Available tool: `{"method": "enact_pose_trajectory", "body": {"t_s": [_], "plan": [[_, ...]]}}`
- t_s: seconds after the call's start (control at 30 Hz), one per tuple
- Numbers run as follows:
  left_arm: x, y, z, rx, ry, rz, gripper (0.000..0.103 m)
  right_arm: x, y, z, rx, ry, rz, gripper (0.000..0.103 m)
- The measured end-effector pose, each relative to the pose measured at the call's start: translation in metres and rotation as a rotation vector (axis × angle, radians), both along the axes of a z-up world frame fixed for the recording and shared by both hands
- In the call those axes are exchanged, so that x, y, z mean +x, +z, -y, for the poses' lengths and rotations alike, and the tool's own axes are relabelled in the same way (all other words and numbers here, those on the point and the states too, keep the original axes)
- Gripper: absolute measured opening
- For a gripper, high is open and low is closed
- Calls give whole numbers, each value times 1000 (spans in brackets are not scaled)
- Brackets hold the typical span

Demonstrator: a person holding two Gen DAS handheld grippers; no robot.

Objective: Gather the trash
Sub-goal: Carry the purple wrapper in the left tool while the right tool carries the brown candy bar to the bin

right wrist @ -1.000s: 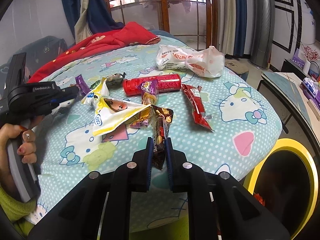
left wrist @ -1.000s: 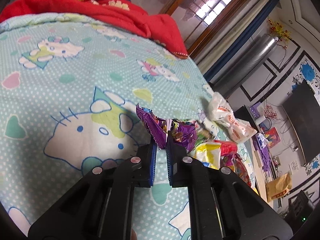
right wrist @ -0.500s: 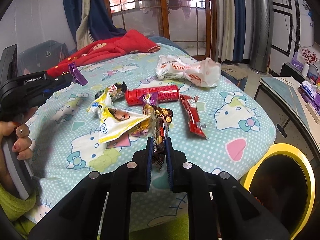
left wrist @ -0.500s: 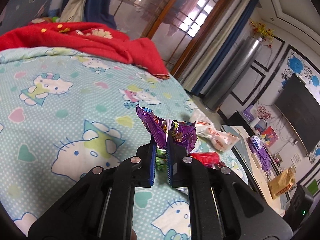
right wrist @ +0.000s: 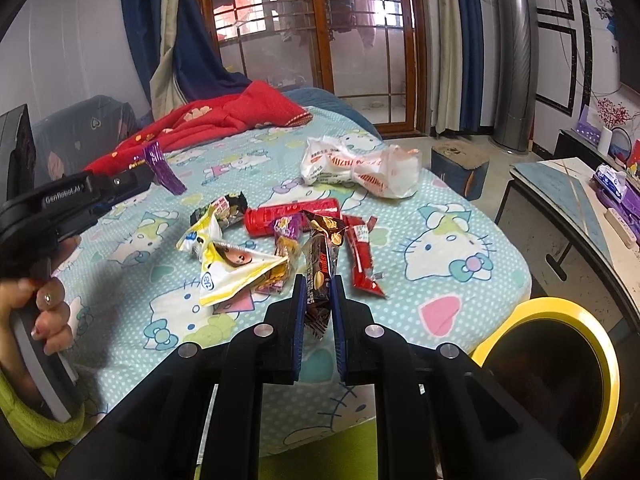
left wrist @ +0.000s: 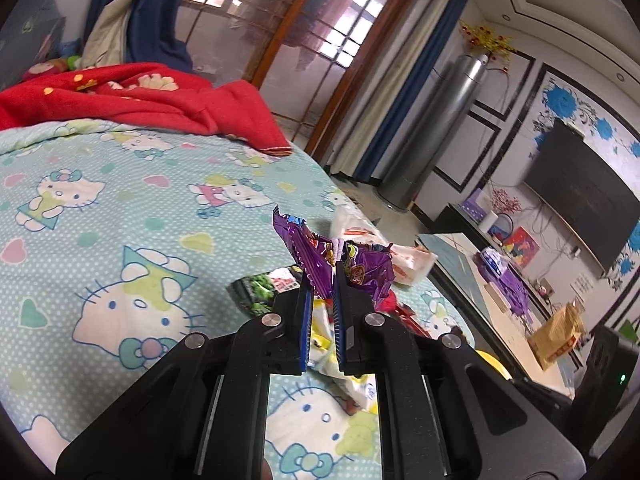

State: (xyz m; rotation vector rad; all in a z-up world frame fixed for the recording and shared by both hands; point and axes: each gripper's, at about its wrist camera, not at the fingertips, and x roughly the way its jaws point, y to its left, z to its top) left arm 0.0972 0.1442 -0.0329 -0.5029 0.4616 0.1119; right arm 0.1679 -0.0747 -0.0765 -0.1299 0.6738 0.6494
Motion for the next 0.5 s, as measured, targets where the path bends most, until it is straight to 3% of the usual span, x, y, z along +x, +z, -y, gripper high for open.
{"method": "enact_pose_trajectory", "body": {"t_s": [0.5], "plan": [[0,12,41,62,-109,23,5,10,22,41,41,-92,37,12]]}}
